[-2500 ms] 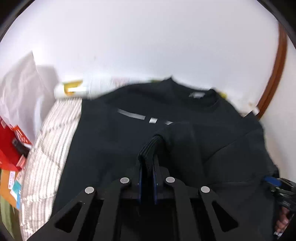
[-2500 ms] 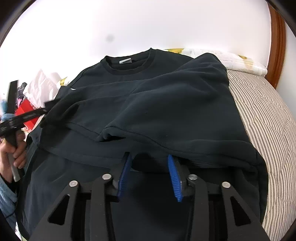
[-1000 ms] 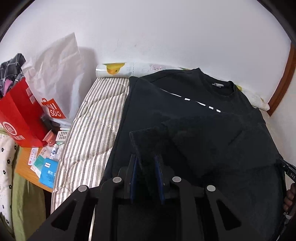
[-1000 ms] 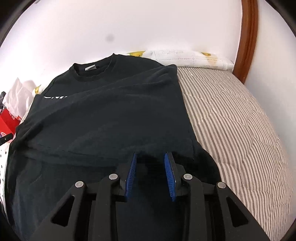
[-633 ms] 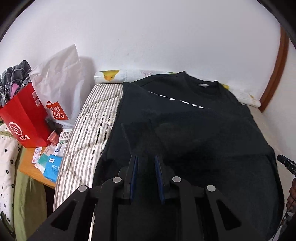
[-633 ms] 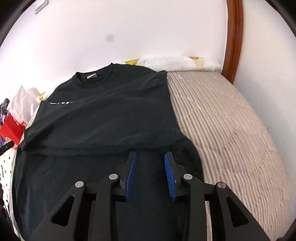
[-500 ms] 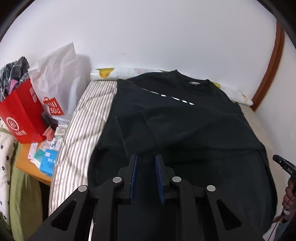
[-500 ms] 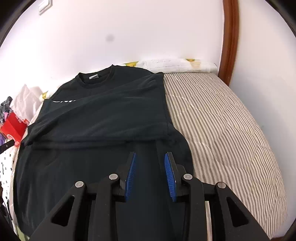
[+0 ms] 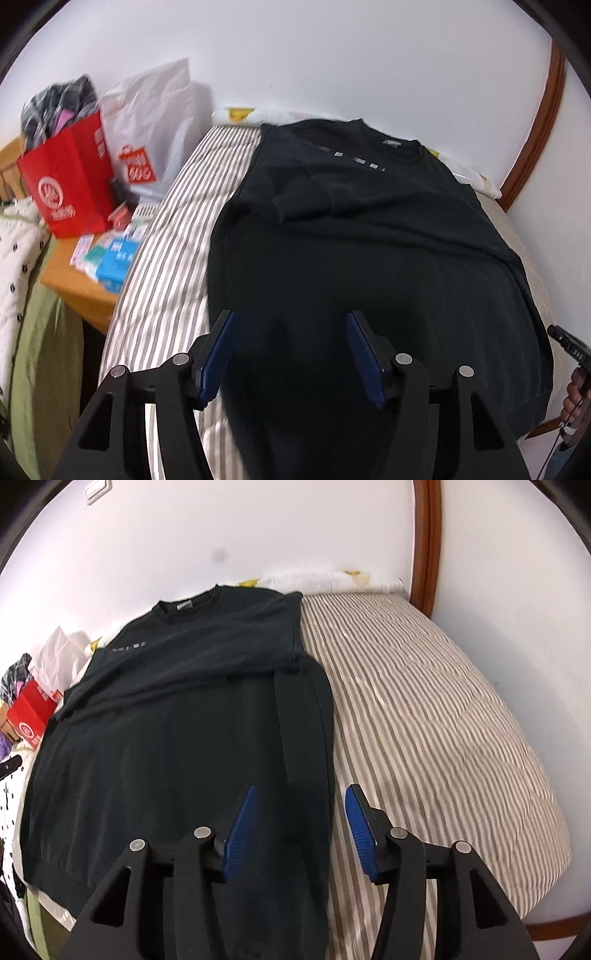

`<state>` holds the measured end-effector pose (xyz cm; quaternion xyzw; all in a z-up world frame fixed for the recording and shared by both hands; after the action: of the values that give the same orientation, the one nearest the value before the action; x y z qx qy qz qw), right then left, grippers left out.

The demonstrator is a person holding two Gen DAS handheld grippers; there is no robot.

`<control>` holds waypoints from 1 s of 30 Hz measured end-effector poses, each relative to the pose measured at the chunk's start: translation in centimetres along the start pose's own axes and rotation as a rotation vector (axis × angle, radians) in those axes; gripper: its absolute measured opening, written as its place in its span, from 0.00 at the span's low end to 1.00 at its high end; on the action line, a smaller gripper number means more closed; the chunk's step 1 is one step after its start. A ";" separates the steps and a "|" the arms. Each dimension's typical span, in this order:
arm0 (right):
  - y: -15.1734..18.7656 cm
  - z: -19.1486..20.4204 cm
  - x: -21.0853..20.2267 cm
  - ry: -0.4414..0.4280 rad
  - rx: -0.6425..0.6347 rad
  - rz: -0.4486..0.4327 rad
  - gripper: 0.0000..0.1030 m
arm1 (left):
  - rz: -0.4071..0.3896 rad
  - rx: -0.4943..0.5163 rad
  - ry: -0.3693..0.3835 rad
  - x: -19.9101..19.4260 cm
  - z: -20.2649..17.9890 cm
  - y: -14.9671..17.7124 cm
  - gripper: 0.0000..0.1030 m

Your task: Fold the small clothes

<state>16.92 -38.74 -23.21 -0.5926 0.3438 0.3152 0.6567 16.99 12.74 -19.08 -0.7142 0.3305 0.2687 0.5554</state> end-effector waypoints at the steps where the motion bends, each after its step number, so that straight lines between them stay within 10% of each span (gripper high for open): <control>1: 0.6 -0.2 0.1 0.001 0.001 0.004 0.49 | 0.003 -0.005 -0.003 -0.1 0.4 0.4 0.57; 18: 5.1 0.6 0.7 -0.044 -0.023 -0.017 0.37 | 0.039 0.020 -0.055 0.1 1.8 7.7 0.46; 24: 3.1 1.3 2.0 -0.068 0.009 -0.026 0.10 | 0.024 0.034 -0.102 0.4 1.0 7.2 0.20; 30: 2.8 0.4 1.0 -0.095 0.032 -0.044 0.06 | 0.012 0.013 -0.121 -0.4 0.7 7.1 0.07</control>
<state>15.19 -38.08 -25.58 -0.5741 0.3040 0.3228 0.6883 11.24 12.36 -23.34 -0.6911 0.3023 0.3124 0.5774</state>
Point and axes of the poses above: each gripper's, at about its wrist camera, not at the fingertips, and x roughly the way its jaws point, z to its left, y to its underside, the point moved 8 cm from there along x, roughly the way its jaws point, and after that the axes turned 6 degrees about y, right-handed, at the moved point
